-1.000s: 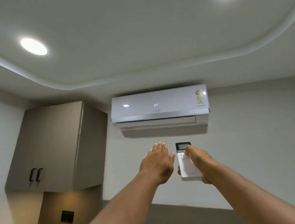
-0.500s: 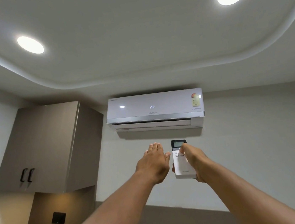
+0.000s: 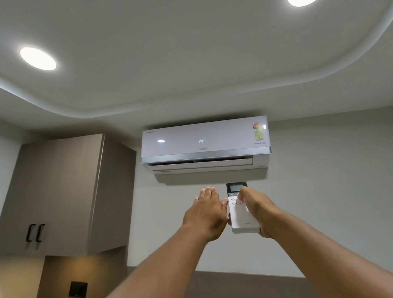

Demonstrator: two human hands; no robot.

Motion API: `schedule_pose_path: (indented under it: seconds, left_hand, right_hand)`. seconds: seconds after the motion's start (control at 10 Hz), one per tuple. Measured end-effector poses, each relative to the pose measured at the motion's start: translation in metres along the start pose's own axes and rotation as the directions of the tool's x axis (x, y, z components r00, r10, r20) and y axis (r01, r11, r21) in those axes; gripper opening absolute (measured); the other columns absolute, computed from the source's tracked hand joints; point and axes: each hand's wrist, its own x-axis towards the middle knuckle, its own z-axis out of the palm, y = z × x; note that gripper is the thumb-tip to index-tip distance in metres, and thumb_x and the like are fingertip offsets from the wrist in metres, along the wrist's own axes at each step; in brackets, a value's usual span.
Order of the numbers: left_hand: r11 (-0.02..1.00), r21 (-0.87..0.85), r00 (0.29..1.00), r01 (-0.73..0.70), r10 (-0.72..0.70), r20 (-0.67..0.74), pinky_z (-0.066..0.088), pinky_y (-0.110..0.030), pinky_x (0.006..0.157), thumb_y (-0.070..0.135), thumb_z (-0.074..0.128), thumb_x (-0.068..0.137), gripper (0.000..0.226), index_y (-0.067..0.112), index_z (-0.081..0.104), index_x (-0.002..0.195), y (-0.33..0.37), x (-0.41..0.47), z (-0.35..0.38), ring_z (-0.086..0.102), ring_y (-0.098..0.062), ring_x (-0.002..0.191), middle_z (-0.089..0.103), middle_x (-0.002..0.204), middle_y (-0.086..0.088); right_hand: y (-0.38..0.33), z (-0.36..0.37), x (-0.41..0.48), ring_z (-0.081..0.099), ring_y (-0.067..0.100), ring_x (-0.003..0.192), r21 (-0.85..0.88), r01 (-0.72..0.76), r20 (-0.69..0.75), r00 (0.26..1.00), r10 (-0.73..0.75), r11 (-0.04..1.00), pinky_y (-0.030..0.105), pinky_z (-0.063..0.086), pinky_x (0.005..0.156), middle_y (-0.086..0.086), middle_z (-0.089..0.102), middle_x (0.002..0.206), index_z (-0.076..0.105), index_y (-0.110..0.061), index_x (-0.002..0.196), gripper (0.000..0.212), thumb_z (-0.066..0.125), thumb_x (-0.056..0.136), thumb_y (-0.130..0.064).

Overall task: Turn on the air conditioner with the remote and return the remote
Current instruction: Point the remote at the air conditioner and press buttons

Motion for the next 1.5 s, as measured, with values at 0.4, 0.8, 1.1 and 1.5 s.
schedule_pose_path:
  seconds: [0.4,0.8,1.1,1.5]
  left_hand:
    - [1.000,0.000,1.000,0.003,-0.003,-0.002,0.007,-0.035,0.116,0.044,0.013,0.100,0.062,0.010,0.008,0.152,-0.006,0.001,-0.001,0.002,-0.018,0.148,0.008,0.162,-0.007]
    - [1.000,-0.008,1.000,-0.013,0.013,-0.009,0.007,-0.036,0.117,0.043,0.013,0.100,0.062,0.009,0.009,0.151,-0.005,0.005,0.000,0.003,-0.019,0.148,0.008,0.162,-0.007]
    - [1.000,-0.013,1.000,-0.005,0.005,-0.010,0.008,-0.036,0.117,0.043,0.014,0.100,0.062,0.009,0.009,0.152,-0.006,0.007,0.000,0.002,-0.018,0.148,0.008,0.162,-0.007]
    - [1.000,-0.005,1.000,-0.012,0.012,-0.015,0.009,-0.036,0.117,0.043,0.014,0.100,0.062,0.009,0.009,0.151,-0.004,0.012,-0.003,0.003,-0.019,0.148,0.008,0.162,-0.007]
  right_hand:
    - [0.001,0.006,0.004,0.071,0.036,0.087,0.007,0.004,0.006,1.000,-0.004,1.000,0.043,0.058,0.084,0.016,0.069,0.090,0.057,-0.016,0.087,0.011,0.051,0.089,-0.025]
    - [-0.002,0.005,0.008,0.062,0.028,0.071,-0.015,0.018,-0.010,1.000,-0.018,1.000,0.033,0.052,0.065,0.013,0.063,0.081,0.054,-0.017,0.084,0.011,0.051,0.091,-0.025]
    - [-0.002,0.007,0.008,0.065,0.032,0.076,0.013,0.012,0.008,1.000,-0.012,1.000,0.037,0.054,0.074,0.013,0.065,0.082,0.056,-0.016,0.086,0.010,0.051,0.089,-0.023]
    - [-0.008,0.004,0.007,0.068,0.035,0.082,0.029,0.017,0.013,1.000,-0.017,0.999,0.036,0.055,0.074,0.014,0.068,0.087,0.057,-0.016,0.086,0.010,0.051,0.088,-0.024]
